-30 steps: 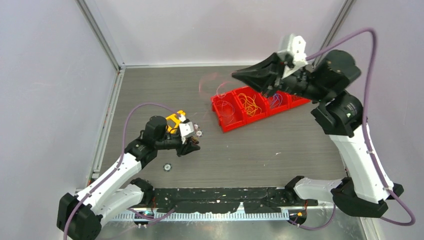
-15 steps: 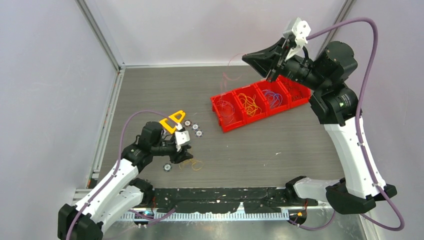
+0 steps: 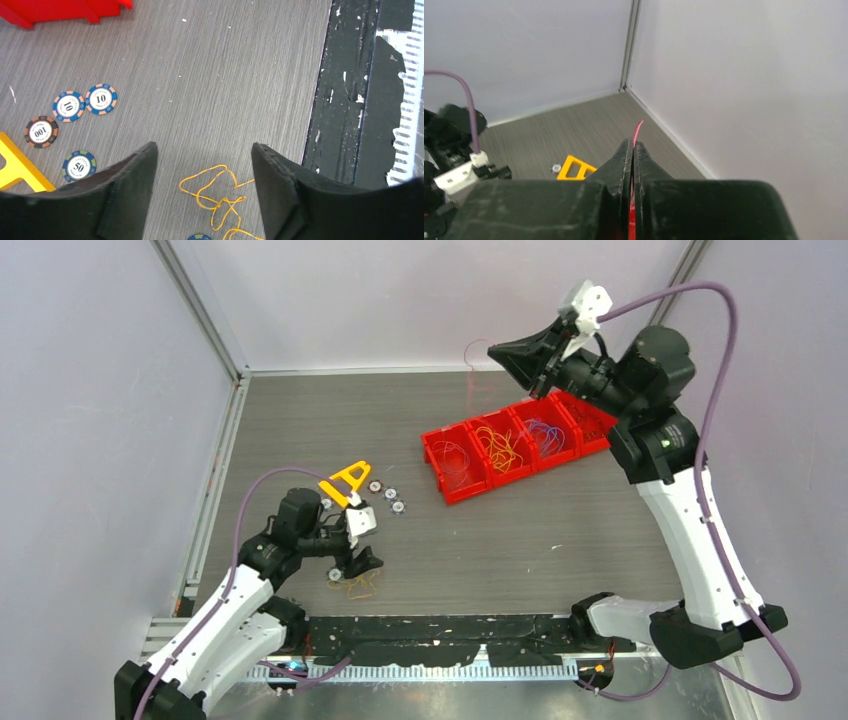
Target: Untangle the cables
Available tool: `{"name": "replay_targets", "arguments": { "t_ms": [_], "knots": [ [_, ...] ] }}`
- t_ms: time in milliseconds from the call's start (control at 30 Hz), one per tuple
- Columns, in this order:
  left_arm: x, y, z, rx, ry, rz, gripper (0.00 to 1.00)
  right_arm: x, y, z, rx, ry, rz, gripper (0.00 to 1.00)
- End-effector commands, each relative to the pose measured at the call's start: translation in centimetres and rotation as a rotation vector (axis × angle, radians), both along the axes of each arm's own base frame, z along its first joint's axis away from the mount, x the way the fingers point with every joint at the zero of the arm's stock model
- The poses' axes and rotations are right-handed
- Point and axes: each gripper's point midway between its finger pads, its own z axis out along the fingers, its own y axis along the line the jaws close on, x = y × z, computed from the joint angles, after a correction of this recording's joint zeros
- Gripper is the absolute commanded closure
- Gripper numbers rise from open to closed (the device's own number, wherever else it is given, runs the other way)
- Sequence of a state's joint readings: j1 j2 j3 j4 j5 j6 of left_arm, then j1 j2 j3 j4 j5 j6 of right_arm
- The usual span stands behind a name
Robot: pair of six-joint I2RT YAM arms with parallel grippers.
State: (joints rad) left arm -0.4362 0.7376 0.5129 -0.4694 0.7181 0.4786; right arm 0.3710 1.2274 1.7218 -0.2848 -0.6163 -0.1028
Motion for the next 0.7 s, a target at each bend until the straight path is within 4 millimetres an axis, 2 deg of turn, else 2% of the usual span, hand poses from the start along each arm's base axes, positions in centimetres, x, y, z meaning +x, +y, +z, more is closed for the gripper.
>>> {"name": "replay_targets", "arguments": {
  "t_ms": [0, 100, 267, 567, 667],
  "knots": [
    [0.8, -0.3, 2.8, -0.049, -0.034, 0.034, 0.24, 2.9, -0.2, -4.0, -0.076, 0.014, -0.07, 0.95],
    [0.9, -0.4, 4.1, -0.068, -0.035, 0.047, 0.16, 4.3, 0.0, -8.0, -0.127, 0.074, -0.083, 0.95],
    [1.1, -0.6, 5.6, -0.097, -0.046, 0.062, 0.11, 5.7, 0.7, -12.9, -0.164, 0.153, -0.071, 0.95],
    [1.5, -0.6, 5.8, -0.102, -0.05, 0.08, 0.09, 10.1, 1.4, -20.2, -0.247, 0.238, -0.11, 0.95],
    [1.4, -0.4, 5.7, -0.099, -0.053, 0.087, 0.09, 11.3, 1.6, -21.6, -0.269, 0.262, -0.121, 0.95]
  ]
}}
